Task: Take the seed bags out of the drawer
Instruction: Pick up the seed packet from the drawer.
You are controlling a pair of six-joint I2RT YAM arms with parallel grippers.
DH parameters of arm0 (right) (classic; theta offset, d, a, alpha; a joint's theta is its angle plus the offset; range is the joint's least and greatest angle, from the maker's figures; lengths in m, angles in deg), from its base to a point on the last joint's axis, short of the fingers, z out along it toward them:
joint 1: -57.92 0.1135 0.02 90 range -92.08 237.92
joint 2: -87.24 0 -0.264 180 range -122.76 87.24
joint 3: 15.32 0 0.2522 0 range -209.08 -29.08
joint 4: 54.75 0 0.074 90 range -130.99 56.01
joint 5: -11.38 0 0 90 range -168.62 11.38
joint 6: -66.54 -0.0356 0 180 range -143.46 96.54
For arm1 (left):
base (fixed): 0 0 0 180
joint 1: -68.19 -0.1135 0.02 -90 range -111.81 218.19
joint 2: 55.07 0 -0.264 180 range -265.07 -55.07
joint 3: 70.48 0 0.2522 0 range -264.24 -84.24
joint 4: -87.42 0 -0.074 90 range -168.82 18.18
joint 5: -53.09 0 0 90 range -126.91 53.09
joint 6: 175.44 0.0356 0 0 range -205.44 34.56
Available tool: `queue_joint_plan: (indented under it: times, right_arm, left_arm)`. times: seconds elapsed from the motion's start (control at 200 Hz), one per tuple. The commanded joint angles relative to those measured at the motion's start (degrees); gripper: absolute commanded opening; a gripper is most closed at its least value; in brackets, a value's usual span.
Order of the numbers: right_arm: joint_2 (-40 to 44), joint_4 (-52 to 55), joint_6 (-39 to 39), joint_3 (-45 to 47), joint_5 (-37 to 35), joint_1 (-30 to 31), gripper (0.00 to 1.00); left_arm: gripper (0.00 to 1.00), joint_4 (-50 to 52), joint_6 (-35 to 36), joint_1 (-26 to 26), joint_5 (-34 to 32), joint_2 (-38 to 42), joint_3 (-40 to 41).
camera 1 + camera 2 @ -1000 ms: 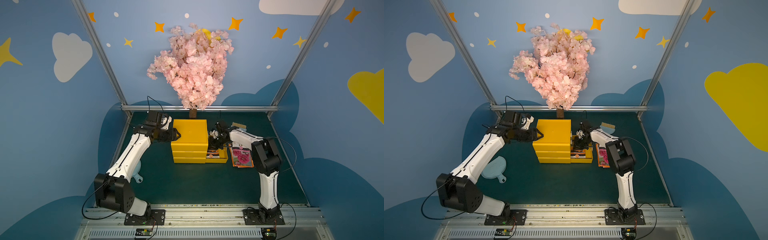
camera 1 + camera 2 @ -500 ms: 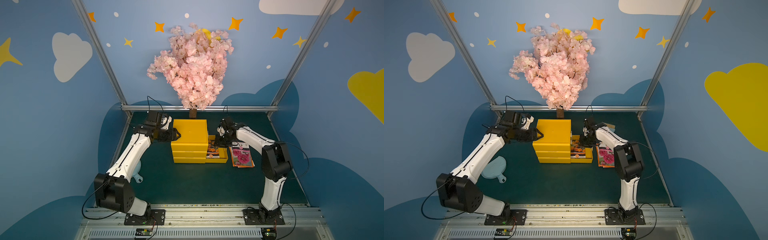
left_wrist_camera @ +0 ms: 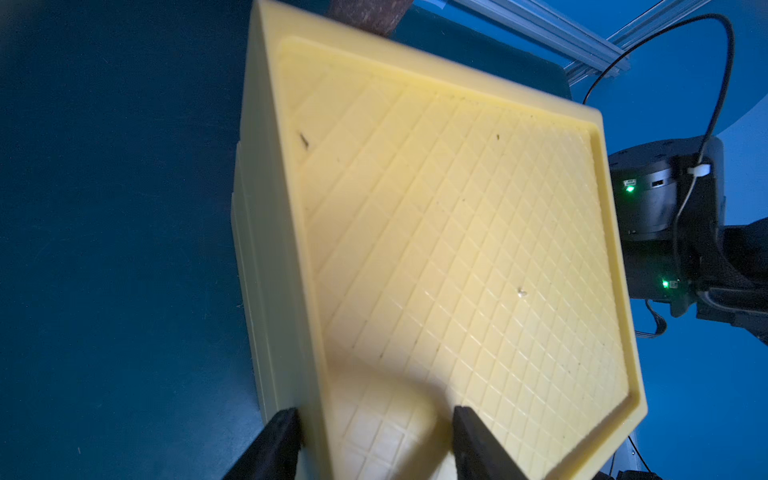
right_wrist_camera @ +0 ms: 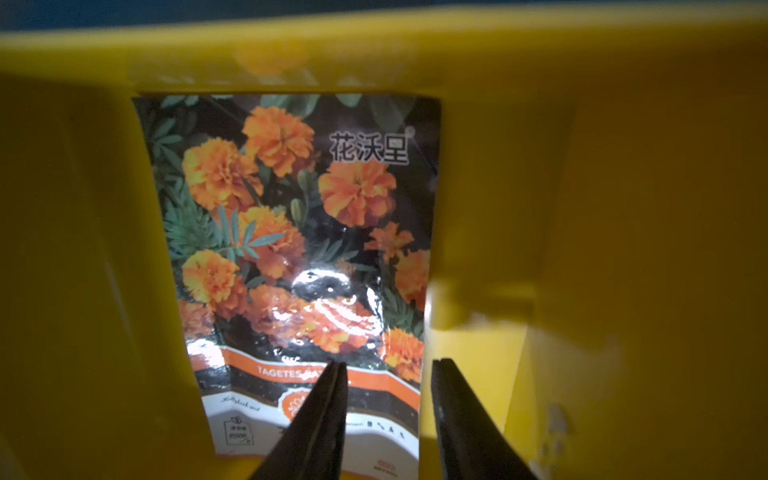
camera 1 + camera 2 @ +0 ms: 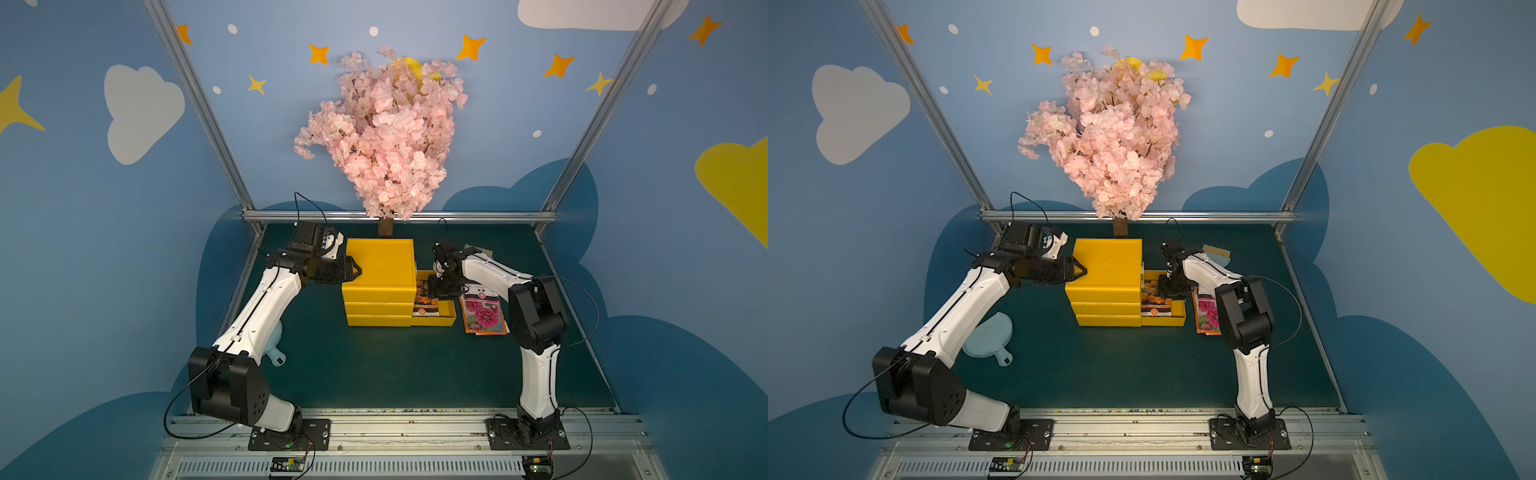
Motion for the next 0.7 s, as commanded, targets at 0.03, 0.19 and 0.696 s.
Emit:
queue_joint_plan:
  times: [0.03, 0.19, 0.696]
  right_arm:
    - [-1.9, 1.2, 0.5, -1.5, -0.8, 0.3, 0.4]
    - [-3.1, 0.8, 0.3, -2.0, -0.2, 0.4, 0.36]
    - [0.7, -2.2, -1.4, 0.2, 2.9, -0.1, 0.0]
  left_arm:
    - [0.6, 4.7, 1.1, 1.3, -0.3, -2.2, 2.4]
    - [0.6, 4.8, 1.1, 1.3, -0.3, -2.3, 2.3]
    - [0.6, 5.0, 1.1, 1.3, -0.8, -2.0, 2.7]
